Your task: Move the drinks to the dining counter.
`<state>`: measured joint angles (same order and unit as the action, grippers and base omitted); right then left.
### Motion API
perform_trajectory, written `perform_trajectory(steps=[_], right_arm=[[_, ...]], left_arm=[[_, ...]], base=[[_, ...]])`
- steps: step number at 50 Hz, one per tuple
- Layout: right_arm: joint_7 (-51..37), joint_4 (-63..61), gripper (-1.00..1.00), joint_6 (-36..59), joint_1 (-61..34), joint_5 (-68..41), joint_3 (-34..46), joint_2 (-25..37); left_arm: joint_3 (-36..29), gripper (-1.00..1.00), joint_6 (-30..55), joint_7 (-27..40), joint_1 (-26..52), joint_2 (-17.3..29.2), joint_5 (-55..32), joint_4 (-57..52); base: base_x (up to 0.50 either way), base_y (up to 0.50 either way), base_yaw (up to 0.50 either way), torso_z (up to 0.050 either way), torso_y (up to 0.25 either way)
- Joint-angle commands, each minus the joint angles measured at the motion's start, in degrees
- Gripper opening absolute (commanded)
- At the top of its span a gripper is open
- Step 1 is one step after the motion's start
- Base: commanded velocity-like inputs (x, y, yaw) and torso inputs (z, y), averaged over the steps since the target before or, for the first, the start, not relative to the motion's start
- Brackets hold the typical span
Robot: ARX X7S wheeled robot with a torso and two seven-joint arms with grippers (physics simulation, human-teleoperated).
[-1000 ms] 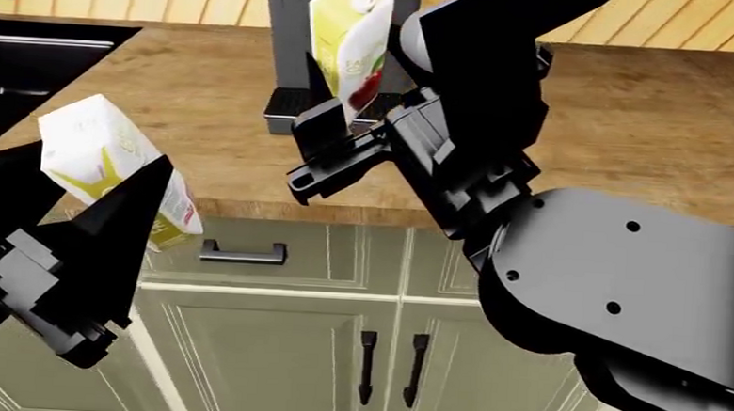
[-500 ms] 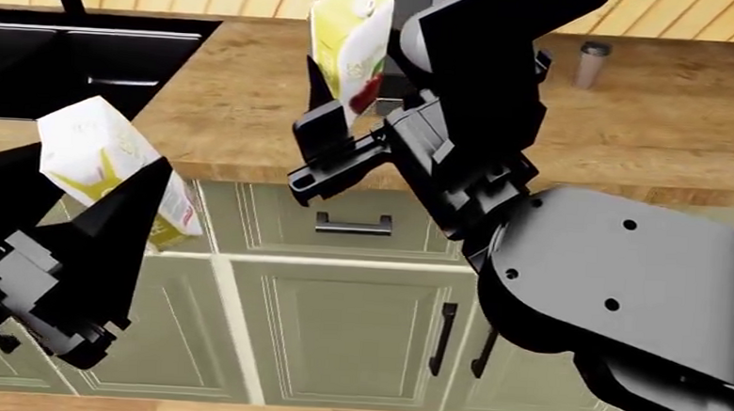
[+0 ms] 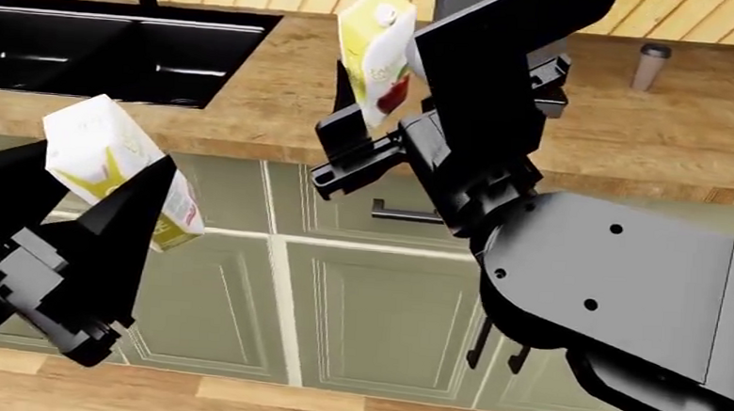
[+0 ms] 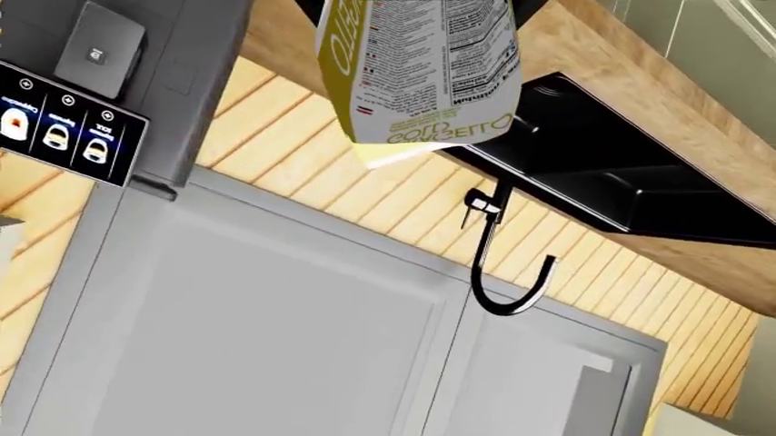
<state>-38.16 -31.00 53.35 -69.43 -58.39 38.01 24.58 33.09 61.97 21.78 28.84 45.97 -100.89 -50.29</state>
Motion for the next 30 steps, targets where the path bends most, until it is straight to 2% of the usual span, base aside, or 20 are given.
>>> perform_trajectory(steps=[1, 30], right_arm=[[0.1, -0.4, -1.0, 0.3, -0.1, 2.8, 1.3, 0.5], [0.4, -0.9, -1.0, 0.0, 0.1, 3.1, 2.2, 1.1]], left_arm=[[0.0, -1.0, -0.3, 0.2, 0.4, -0.2, 0.5, 0.2], [-0.7, -1.0, -0.8, 0.3, 0.5, 0.1, 0.6, 0.1]], base=[[0.0, 0.0, 0.5, 0.0, 0.0], [0.0, 0.0, 0.5, 0.0, 0.001]])
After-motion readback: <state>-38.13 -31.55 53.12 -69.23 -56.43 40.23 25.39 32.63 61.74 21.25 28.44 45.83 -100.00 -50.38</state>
